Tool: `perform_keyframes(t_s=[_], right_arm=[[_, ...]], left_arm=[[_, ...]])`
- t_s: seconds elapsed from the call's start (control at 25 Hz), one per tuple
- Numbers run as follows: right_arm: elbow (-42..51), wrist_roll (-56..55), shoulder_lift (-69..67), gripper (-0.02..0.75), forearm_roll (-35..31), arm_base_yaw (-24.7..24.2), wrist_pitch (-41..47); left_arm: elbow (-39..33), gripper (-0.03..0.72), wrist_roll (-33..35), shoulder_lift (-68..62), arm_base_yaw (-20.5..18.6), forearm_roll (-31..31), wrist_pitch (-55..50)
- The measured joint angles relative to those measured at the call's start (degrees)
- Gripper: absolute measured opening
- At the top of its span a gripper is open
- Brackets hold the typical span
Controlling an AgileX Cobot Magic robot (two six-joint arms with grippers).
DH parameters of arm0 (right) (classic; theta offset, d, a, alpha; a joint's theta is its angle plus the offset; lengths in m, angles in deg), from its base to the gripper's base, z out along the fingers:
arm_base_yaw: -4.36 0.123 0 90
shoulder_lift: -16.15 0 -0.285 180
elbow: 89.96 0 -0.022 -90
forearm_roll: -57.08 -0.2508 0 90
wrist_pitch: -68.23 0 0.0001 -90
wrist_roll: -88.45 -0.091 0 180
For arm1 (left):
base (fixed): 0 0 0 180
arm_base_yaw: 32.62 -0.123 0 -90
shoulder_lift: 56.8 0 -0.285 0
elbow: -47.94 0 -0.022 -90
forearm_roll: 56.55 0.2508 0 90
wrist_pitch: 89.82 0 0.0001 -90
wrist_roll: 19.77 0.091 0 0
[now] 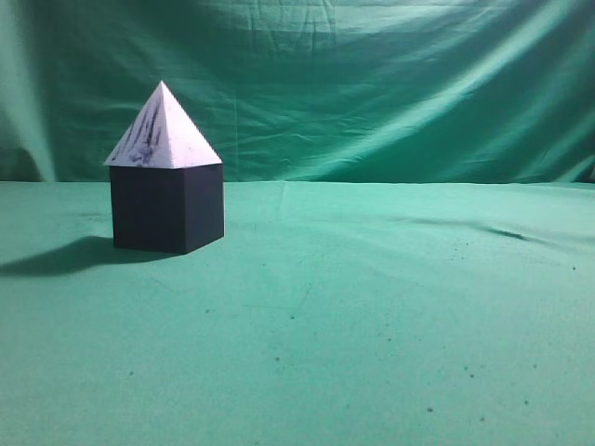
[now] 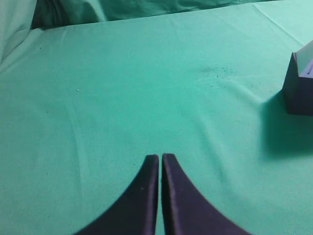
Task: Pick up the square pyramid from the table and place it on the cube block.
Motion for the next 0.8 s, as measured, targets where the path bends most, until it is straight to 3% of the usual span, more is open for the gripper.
perform_keyframes(t_s=[0.24, 0.32, 0.6, 0.8], right_arm=[[3.0, 0.0, 5.0, 0.0, 6.4, -1.6, -2.5], [7.4, 0.0, 8.1, 0.0, 7.1, -5.7, -7.5], [28.7, 0.0, 20.5, 0.0, 5.5, -27.8, -27.4], [39.7, 0.0, 30.2, 0.0, 5.2, -37.1, -30.9]], left_arm=[[0.0, 0.0, 0.0, 0.0, 0.0, 0.0, 0.0], [0.0, 0.0, 0.0, 0.0, 0.0, 0.0, 0.0], [0.0, 0.0, 0.0, 0.0, 0.0, 0.0, 0.0], [0.0, 0.0, 0.0, 0.0, 0.0, 0.0, 0.0]])
